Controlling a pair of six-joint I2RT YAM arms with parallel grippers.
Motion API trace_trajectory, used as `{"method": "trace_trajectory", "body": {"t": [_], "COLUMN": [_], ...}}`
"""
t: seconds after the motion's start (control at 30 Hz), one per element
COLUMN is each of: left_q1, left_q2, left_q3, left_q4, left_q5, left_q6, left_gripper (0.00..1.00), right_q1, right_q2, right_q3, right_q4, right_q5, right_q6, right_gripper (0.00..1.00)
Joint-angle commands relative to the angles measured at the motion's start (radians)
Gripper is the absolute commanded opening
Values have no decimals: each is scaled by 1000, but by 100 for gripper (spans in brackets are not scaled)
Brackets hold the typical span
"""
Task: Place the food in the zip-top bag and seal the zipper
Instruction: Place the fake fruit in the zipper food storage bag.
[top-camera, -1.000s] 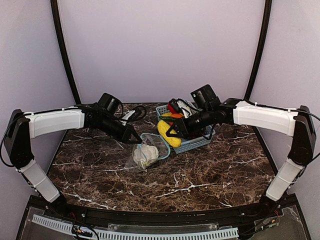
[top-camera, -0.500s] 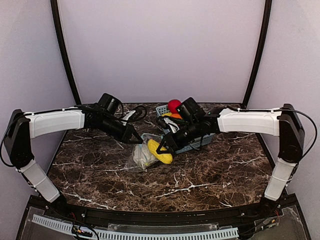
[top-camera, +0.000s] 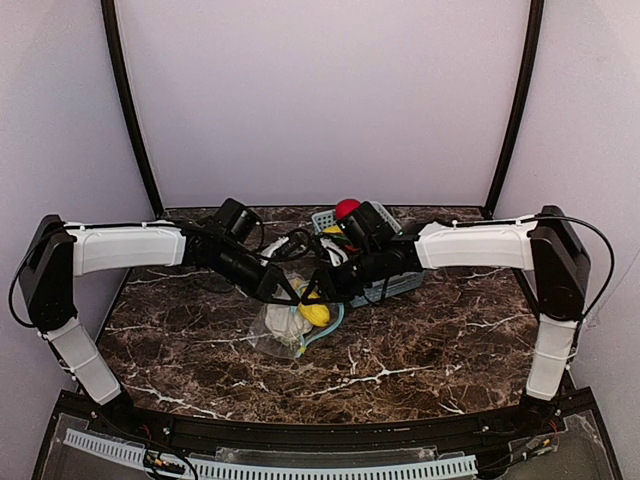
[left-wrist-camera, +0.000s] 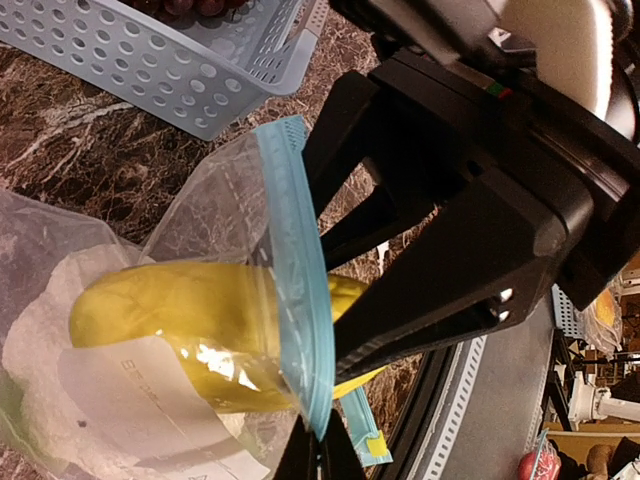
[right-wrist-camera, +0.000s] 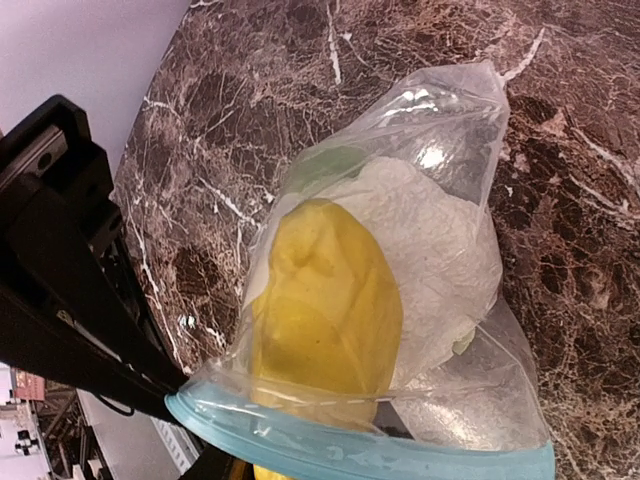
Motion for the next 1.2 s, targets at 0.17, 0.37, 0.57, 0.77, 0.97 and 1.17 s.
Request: {"method": "trace_trajectory", "body": {"t": [0.17, 0.37, 0.57, 0.77, 0.97, 1.17], "left_q1": [-12, -14, -16, -14, -6, 0], "left_q2": [9, 9, -2, -4, -6, 7], "left_q3": [-14, -14, -19, -24, -30, -19], "left_q4": [27, 34, 38, 43, 45, 14], "left_q5": [69, 80, 46, 0, -36, -73], "left_q6": [-13, -20, -27, -44, -58, -49], "left_gripper": [1, 1, 1, 1, 1, 4], "right_q1": [11, 11, 11, 11, 11, 14], "right_q2": [14, 61, 59, 67, 74, 53], "right_q3": [-116, -116, -161, -191, -204, -247], "right_q4": [287, 307, 296, 264, 261, 346], "right_q5": [121, 227, 354, 462, 475, 417], "right_q6": [211, 259, 292, 337, 352, 318], "right_gripper": [25, 25, 26, 26, 26, 29]}}
